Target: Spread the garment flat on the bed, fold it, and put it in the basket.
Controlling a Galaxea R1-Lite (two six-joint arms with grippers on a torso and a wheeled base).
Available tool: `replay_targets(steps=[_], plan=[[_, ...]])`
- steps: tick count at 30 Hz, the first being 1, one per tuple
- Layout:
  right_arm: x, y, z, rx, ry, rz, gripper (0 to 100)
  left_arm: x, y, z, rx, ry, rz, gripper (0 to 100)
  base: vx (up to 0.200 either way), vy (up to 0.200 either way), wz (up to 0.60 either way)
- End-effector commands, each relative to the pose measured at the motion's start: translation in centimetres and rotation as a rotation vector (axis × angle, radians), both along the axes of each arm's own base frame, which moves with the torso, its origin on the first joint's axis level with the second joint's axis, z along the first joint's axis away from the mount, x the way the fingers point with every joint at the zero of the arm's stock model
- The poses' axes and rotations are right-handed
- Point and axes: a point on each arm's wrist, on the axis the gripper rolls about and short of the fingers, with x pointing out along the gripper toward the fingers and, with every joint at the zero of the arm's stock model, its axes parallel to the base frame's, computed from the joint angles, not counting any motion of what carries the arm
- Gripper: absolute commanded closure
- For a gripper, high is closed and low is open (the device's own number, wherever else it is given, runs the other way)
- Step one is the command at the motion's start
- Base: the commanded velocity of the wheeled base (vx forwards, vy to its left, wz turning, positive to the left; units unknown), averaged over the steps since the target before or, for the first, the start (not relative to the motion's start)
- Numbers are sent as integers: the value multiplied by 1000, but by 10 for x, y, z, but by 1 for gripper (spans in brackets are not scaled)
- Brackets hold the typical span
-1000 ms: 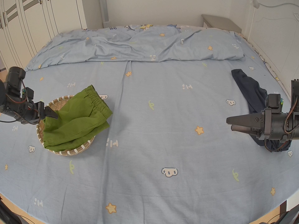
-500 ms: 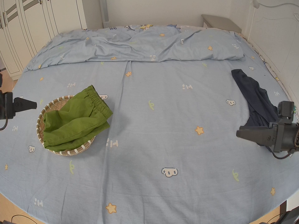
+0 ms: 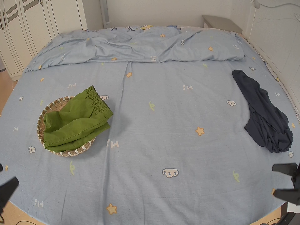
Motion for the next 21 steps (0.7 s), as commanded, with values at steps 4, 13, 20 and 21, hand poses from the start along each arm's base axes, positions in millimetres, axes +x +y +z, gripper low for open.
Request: replay_targets(steps=[4, 13, 20, 21], plan=[[-82, -23, -52, 13, -93, -80, 0, -42, 0, -125, 26, -141, -25, 0, 0, 0, 0], [-88, -16, -75, -7, -125, -283, 0, -11, 5, -152, 122, -350, 195, 0, 0, 0, 0], [-83, -20, -97, -132, -178, -560, 0, -10, 6, -158, 139, -298, 238, 0, 0, 0, 0], [-82, -22, -96, -157, -195, -613, 0, -10, 6, -157, 131, -299, 238, 0, 0, 0, 0]])
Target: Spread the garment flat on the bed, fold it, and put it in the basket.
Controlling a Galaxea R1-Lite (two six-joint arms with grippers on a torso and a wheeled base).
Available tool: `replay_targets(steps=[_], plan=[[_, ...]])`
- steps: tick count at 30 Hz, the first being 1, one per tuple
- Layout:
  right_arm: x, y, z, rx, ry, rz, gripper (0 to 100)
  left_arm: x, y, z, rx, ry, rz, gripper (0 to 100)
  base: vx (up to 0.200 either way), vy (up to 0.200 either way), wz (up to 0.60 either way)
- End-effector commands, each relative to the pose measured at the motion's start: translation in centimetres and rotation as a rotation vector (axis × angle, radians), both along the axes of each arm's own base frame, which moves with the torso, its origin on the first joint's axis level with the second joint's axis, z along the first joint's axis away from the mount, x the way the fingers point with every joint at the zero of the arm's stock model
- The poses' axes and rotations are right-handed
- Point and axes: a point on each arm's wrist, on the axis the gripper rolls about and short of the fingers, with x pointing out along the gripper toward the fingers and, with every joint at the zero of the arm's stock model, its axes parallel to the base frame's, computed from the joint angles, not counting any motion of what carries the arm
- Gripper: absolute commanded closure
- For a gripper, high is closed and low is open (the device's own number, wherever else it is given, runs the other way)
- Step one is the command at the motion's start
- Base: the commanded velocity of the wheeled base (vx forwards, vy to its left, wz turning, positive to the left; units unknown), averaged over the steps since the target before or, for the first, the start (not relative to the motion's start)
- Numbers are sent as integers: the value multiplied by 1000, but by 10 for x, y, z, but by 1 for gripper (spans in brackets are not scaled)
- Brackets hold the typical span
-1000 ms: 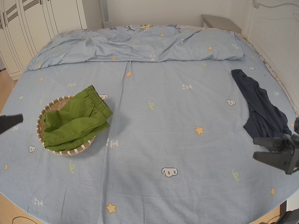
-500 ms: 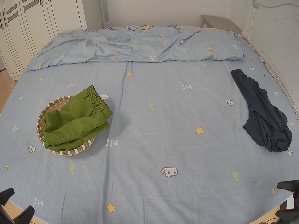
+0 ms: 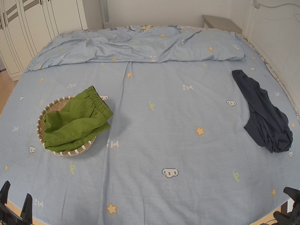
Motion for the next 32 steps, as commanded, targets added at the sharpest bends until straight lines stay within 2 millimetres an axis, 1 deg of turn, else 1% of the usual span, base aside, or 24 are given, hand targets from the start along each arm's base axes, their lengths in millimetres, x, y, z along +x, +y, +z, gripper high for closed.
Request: replay_targets(steps=[1, 4, 7, 8, 10, 11, 12, 32], plan=[[-1, -3, -28, -129, -78, -342, 0, 4, 2, -26, 5, 89, 68, 0, 0, 0, 0], [1, -3, -31, -197, -111, -342, 0, 4, 2, -26, 5, 89, 66, 0, 0, 0, 0], [5, -4, -33, -220, -157, -369, 0, 4, 2, -26, 5, 89, 65, 0, 0, 0, 0], [7, -4, -33, -220, -180, -404, 0, 4, 2, -26, 5, 89, 66, 0, 0, 0, 0], [10, -7, -33, -210, -218, -541, 0, 4, 2, -26, 6, 89, 65, 0, 0, 0, 0], [11, -9, -38, -207, -201, -603, 0, 4, 2, -26, 5, 89, 65, 0, 0, 0, 0], [12, -9, -40, -199, -185, -624, 0, 4, 2, -26, 6, 89, 65, 0, 0, 0, 0], [12, -9, -40, -192, -184, -600, 0, 4, 2, -26, 5, 89, 65, 0, 0, 0, 0]])
